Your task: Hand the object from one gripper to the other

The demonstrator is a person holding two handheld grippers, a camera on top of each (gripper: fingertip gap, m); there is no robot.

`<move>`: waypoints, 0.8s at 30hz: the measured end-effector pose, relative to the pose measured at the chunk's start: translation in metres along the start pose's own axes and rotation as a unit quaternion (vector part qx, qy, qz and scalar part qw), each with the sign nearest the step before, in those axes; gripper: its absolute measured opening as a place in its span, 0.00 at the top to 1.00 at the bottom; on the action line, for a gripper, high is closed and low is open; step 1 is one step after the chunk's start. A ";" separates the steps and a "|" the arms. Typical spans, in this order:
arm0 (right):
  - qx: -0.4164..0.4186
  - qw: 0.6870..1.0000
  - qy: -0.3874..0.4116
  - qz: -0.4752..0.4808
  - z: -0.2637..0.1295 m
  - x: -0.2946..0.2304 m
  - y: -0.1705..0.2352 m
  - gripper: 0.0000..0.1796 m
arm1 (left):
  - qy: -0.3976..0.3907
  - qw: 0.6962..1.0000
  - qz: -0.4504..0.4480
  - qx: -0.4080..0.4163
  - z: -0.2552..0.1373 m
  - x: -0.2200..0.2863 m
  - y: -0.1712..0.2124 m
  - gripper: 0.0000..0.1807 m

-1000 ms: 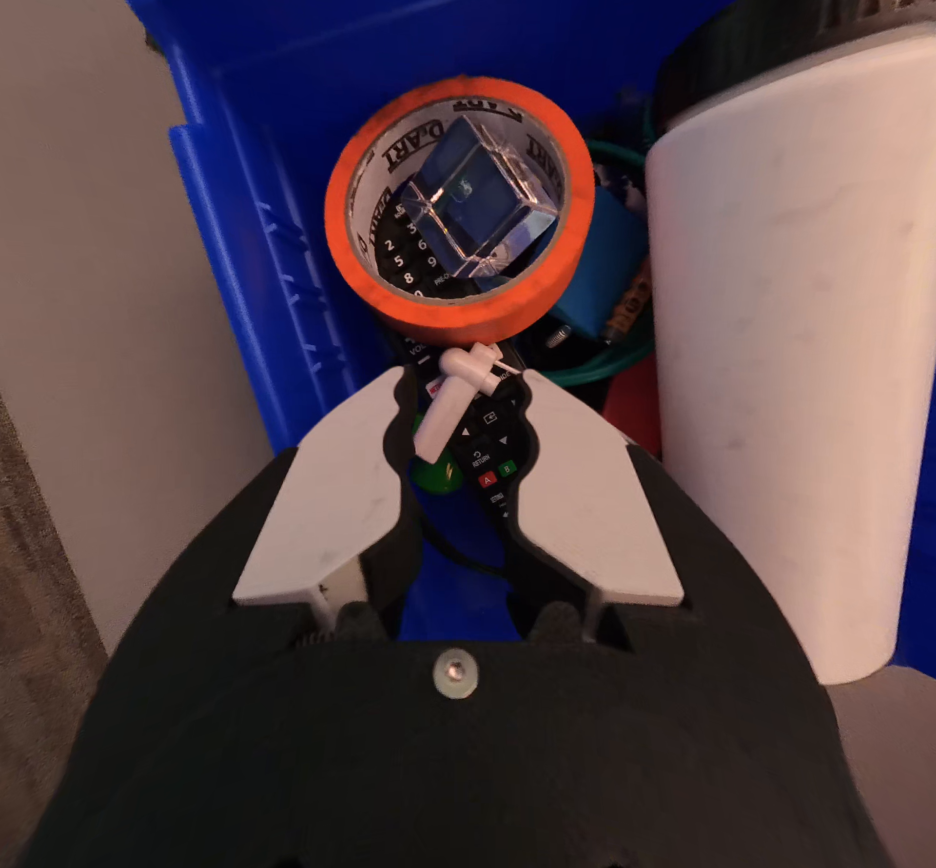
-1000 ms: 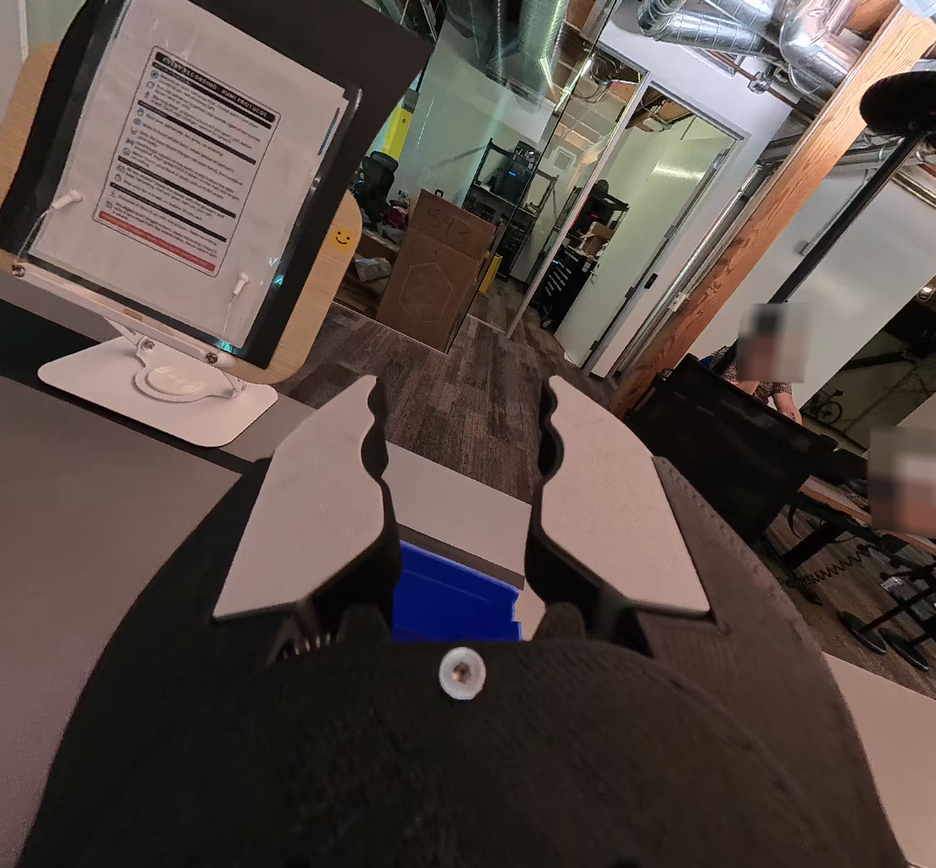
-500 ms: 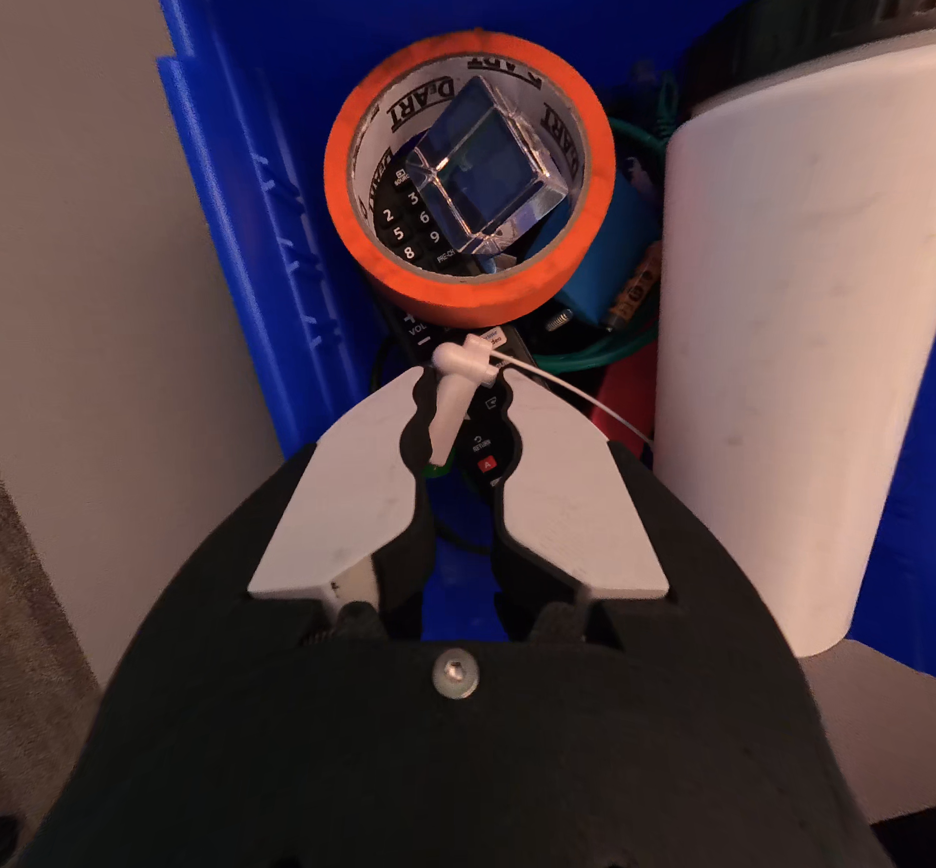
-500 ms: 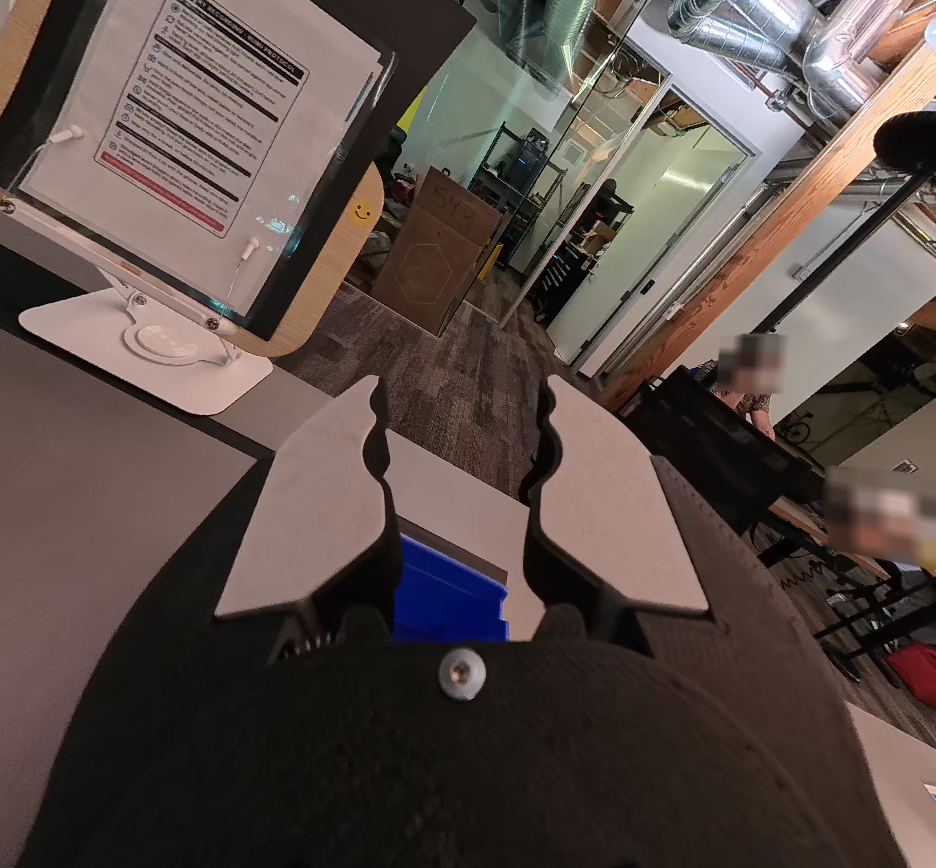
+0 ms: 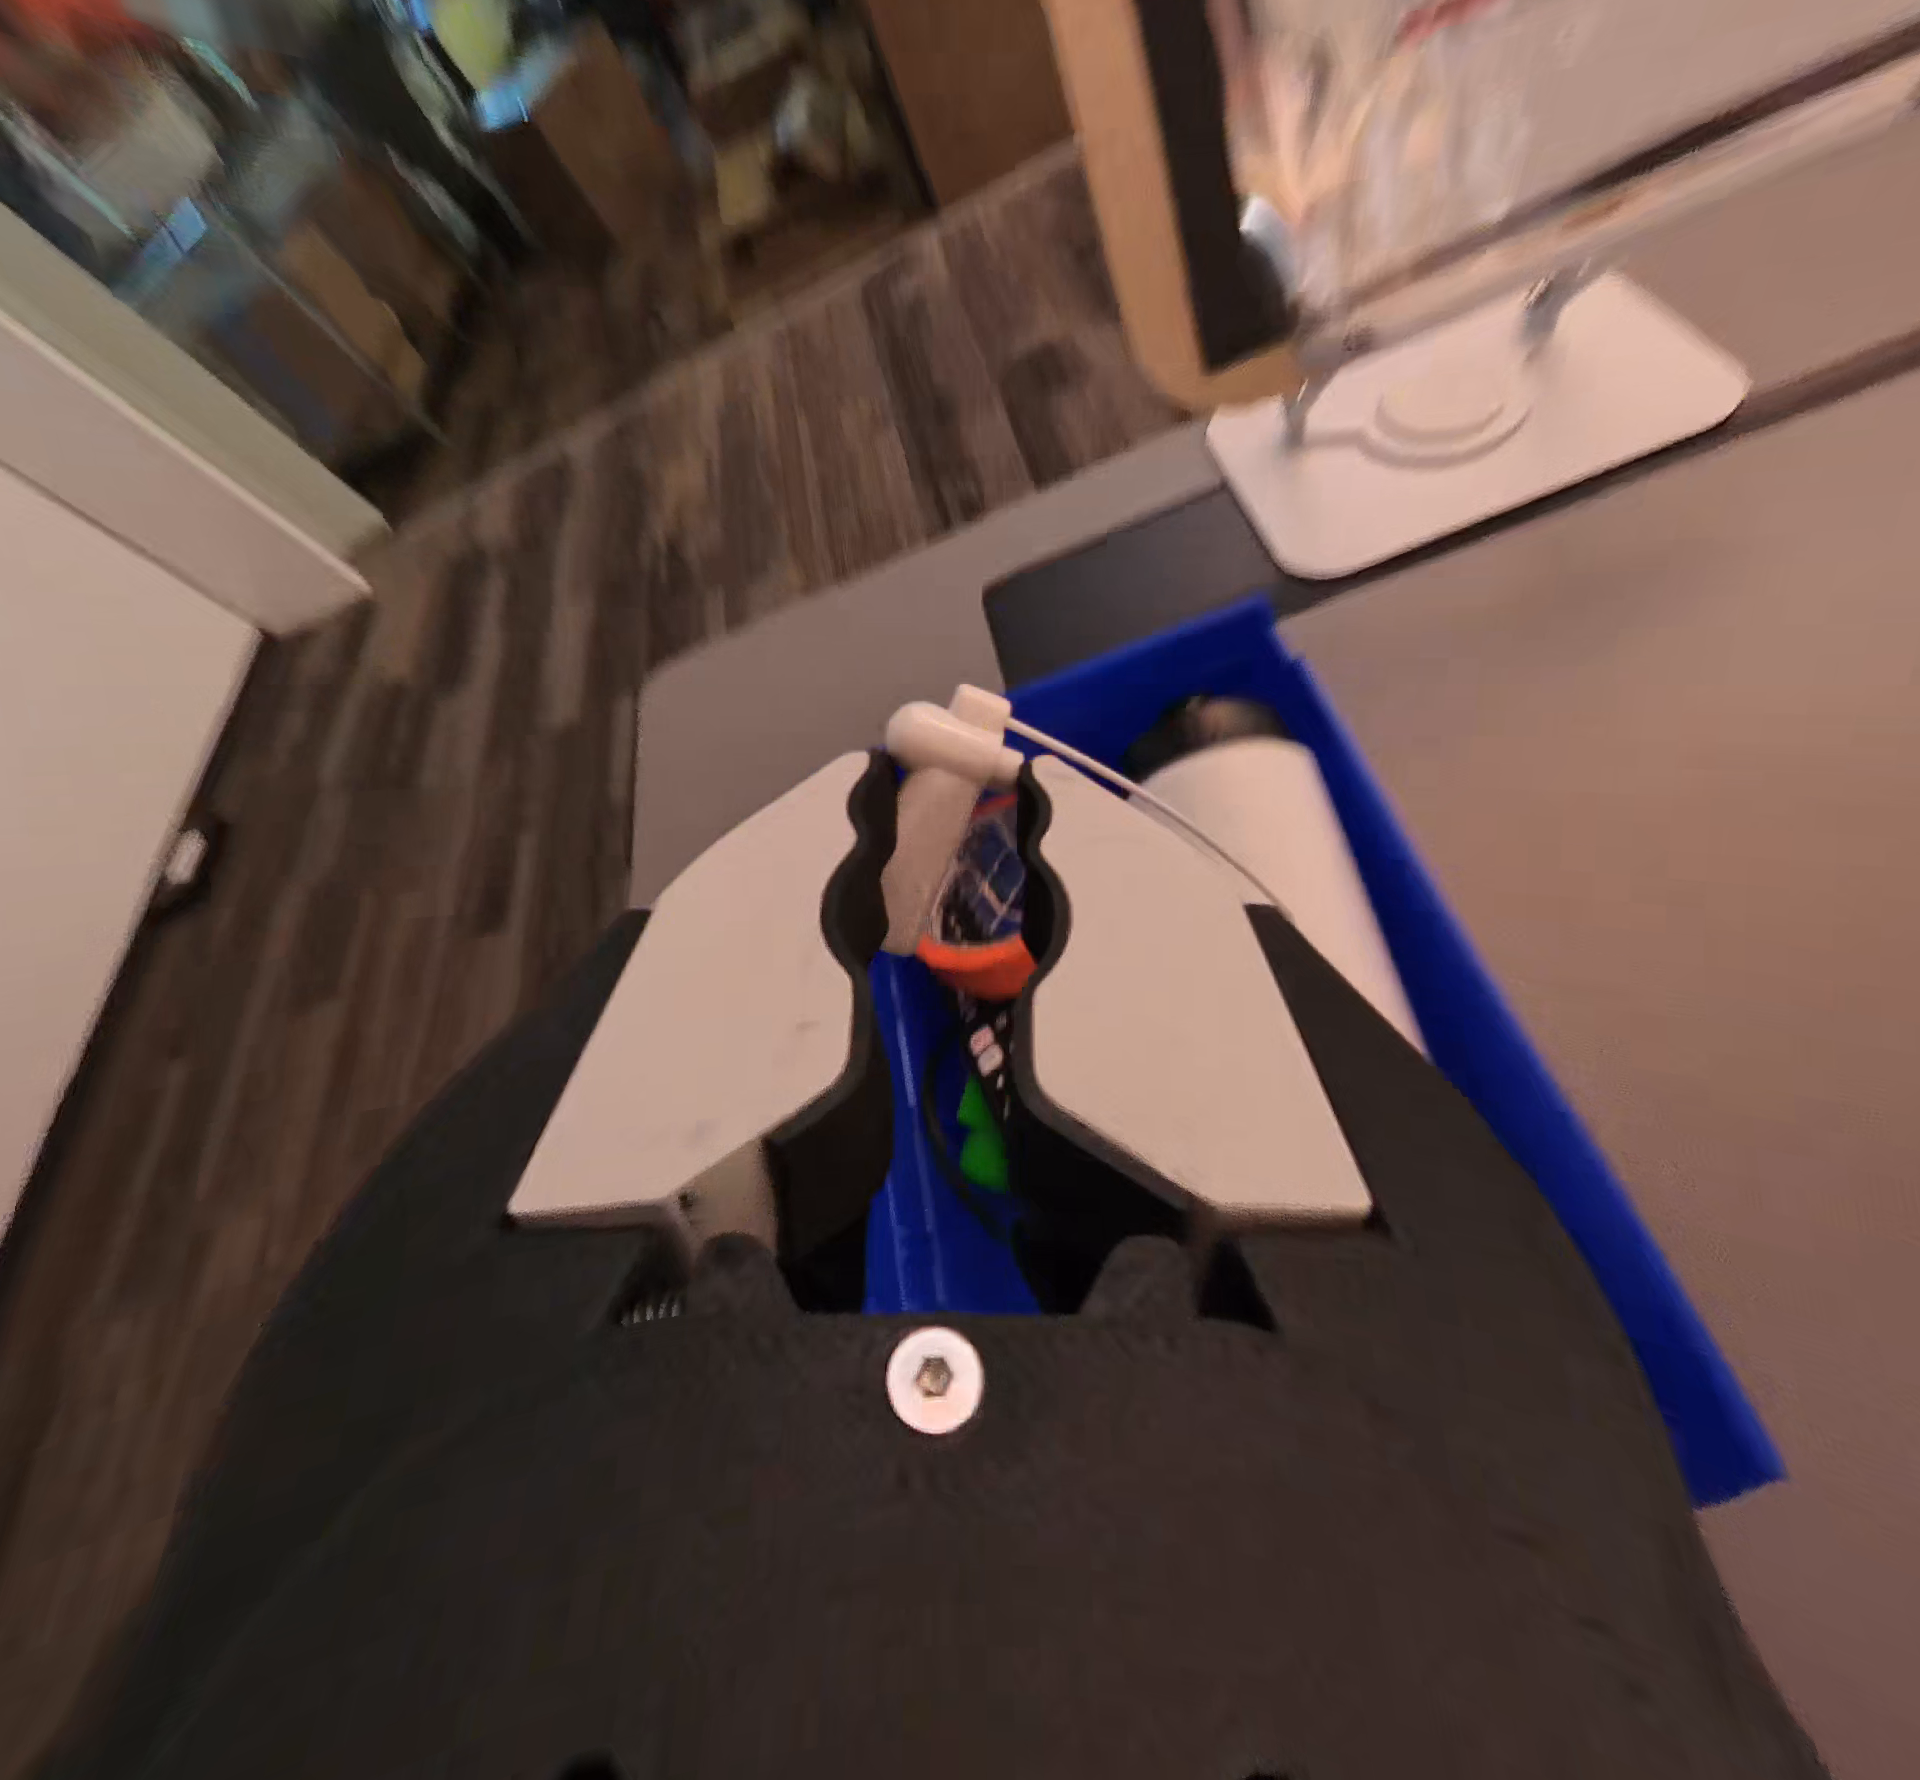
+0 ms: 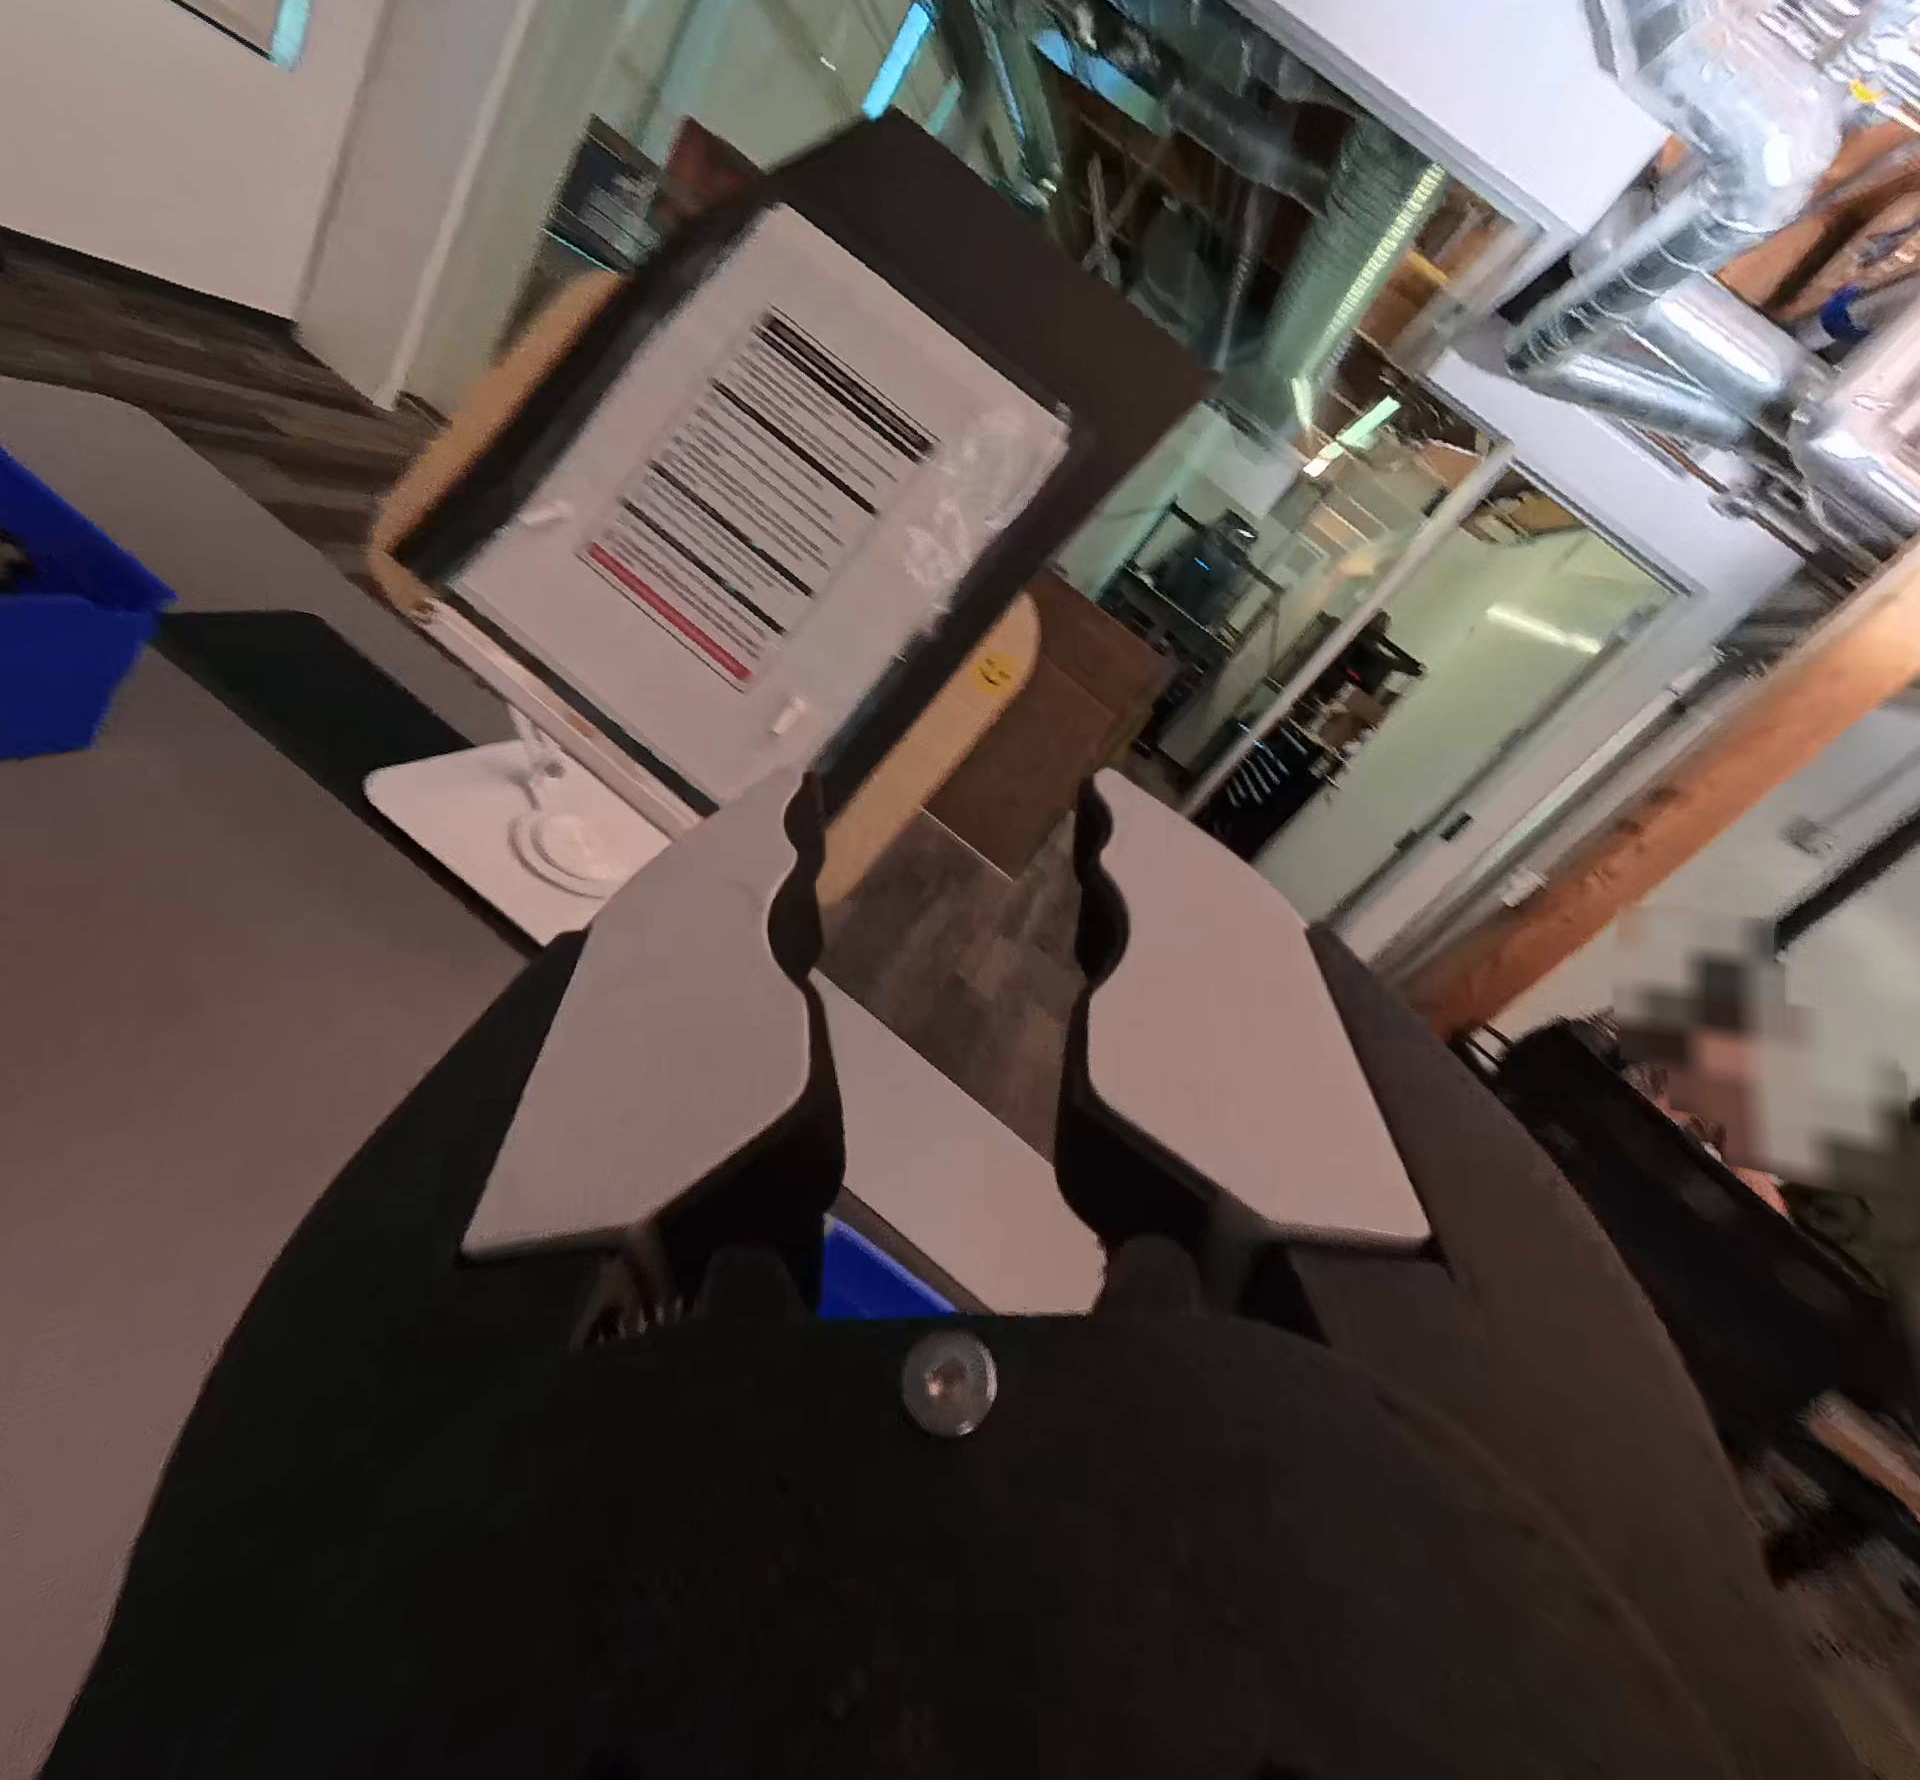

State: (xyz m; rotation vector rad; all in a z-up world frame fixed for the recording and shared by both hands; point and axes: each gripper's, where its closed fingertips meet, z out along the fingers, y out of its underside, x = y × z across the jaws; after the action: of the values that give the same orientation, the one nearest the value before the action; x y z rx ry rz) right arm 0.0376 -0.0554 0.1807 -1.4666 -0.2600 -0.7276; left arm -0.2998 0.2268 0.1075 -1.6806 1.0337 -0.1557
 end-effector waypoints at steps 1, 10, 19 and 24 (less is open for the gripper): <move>0.013 1.000 -0.025 0.006 0.003 -0.014 -0.006 0.75 | -0.004 0.999 0.012 0.031 -0.010 0.008 -0.015 0.88; 0.128 0.888 -0.386 0.212 -0.006 -0.183 -0.062 0.81 | 0.123 0.968 0.019 0.220 -0.072 0.104 -0.092 0.88; 0.090 0.842 -0.462 0.263 -0.001 -0.250 -0.052 0.86 | 0.182 0.958 0.021 0.220 -0.076 0.136 -0.096 0.88; 0.083 0.823 -0.477 0.297 0.000 -0.263 -0.052 0.87 | 0.182 0.958 0.030 0.218 -0.077 0.145 -0.097 0.88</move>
State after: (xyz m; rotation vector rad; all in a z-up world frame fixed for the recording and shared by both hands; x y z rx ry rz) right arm -0.1937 0.0232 0.0710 -1.5205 -0.5687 0.5802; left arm -0.2022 0.0729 0.1627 -1.2388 1.2167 -0.6271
